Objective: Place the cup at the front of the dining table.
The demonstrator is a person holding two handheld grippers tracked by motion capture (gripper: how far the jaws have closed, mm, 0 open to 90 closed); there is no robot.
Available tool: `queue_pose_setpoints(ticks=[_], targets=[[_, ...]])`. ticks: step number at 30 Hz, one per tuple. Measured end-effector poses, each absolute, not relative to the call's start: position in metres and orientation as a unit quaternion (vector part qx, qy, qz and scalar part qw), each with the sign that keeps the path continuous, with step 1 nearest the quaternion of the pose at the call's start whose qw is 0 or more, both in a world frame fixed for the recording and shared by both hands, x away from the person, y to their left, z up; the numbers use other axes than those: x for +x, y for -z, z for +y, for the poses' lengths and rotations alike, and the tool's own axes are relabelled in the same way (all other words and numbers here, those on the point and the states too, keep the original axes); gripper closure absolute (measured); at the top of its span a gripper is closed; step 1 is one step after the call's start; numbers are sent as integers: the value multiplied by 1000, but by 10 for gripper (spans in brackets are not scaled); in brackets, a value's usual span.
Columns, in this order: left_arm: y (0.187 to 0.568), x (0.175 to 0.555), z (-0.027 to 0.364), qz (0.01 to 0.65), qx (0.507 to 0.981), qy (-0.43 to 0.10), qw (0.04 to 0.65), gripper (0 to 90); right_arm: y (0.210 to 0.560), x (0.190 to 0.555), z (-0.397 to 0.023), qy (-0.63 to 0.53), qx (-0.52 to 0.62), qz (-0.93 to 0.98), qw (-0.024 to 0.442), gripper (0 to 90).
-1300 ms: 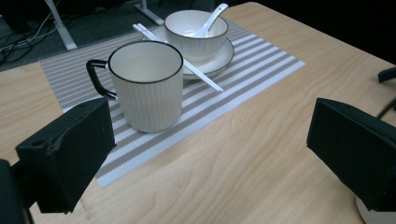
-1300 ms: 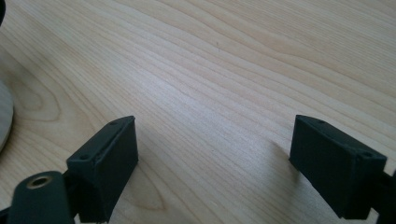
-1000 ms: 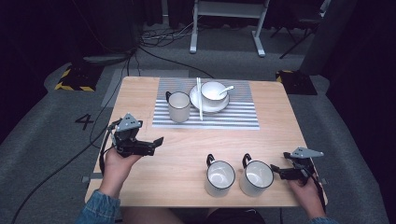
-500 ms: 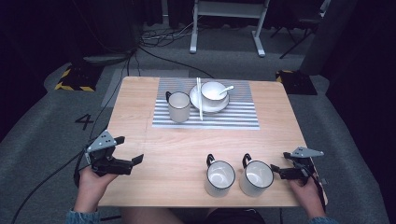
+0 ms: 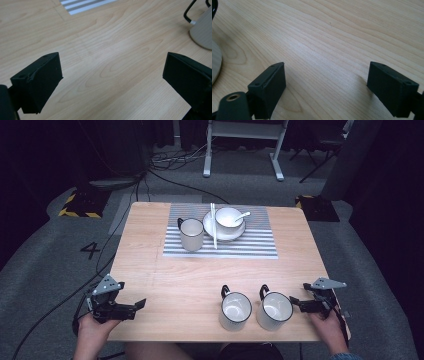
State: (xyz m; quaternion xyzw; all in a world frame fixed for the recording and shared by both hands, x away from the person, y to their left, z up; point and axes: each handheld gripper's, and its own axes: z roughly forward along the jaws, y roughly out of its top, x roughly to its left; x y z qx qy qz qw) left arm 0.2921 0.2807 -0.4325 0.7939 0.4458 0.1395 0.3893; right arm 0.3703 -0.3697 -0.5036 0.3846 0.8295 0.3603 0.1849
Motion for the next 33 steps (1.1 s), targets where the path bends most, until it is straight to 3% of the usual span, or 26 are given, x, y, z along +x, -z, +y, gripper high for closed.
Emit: queue_pose_setpoints(ticks=[7,20,26,27,33], targets=[[455,293,283,481,796,-122,347,36,504,371,-370,-361,387,829,182,152],[478,292,279,481,822,-87,294,36,504,371,-370,-361,387,829,182,152],[487,296,273,494,827,-91,251,29,504,371,-370,-361,387,828,182,152],[489,296,272,495,827,-111,244,29,504,371,-370,-361,387,829,182,152],[497,298,264,523,798,-151,258,1,504,371,-369,-361,388,828,182,153]])
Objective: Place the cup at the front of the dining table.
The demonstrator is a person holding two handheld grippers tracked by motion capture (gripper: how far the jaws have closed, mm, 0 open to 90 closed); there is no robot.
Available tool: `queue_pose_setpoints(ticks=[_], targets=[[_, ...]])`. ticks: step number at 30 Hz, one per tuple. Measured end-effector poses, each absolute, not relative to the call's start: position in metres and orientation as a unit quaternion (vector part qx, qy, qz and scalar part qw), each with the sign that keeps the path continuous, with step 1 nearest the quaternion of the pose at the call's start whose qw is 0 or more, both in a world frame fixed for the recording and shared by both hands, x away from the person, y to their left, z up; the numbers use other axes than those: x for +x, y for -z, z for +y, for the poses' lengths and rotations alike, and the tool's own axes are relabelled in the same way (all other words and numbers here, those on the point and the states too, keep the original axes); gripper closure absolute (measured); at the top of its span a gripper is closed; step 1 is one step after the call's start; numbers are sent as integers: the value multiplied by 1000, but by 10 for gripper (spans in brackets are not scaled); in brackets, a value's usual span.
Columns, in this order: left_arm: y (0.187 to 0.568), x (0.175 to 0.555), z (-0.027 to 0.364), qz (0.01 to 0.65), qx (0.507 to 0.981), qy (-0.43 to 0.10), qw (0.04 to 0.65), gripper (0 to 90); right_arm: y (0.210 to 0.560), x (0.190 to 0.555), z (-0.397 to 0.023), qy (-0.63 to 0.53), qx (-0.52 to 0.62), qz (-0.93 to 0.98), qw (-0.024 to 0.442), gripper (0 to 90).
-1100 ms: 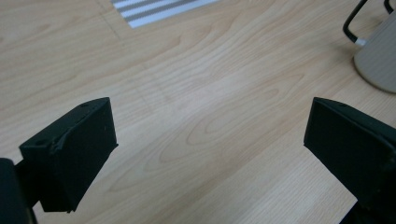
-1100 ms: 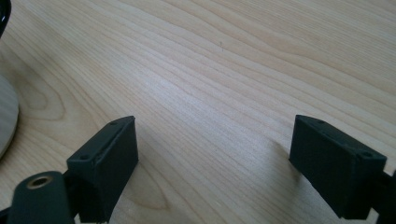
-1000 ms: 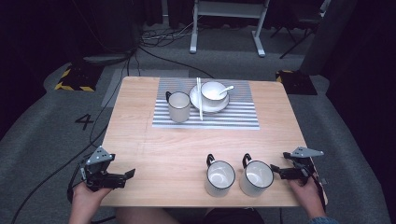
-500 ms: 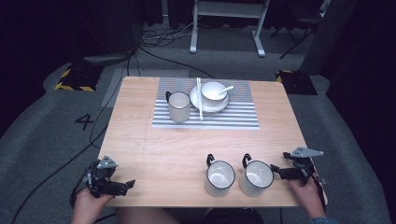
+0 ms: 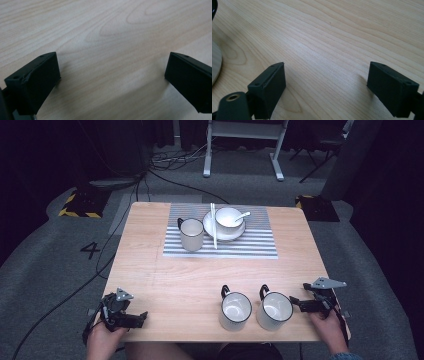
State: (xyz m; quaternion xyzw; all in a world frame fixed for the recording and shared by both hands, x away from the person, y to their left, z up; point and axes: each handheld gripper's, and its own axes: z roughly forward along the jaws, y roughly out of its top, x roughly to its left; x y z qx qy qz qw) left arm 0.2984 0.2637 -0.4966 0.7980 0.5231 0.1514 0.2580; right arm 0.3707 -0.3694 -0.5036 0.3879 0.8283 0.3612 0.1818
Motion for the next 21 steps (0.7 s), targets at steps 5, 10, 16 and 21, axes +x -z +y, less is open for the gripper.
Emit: queue_pose_setpoints(ticks=[5,10,16,21], targets=[[507,297,258,516,777,-184,310,0,504,371,-370,-362,385,829,184,153],[506,299,256,520,776,-184,305,0,504,371,-370,-360,385,829,185,153],[506,301,255,529,770,-187,302,3,504,370,-369,-361,384,829,187,153],[506,300,255,531,770,-189,300,3,504,370,-369,-362,383,829,188,154]])
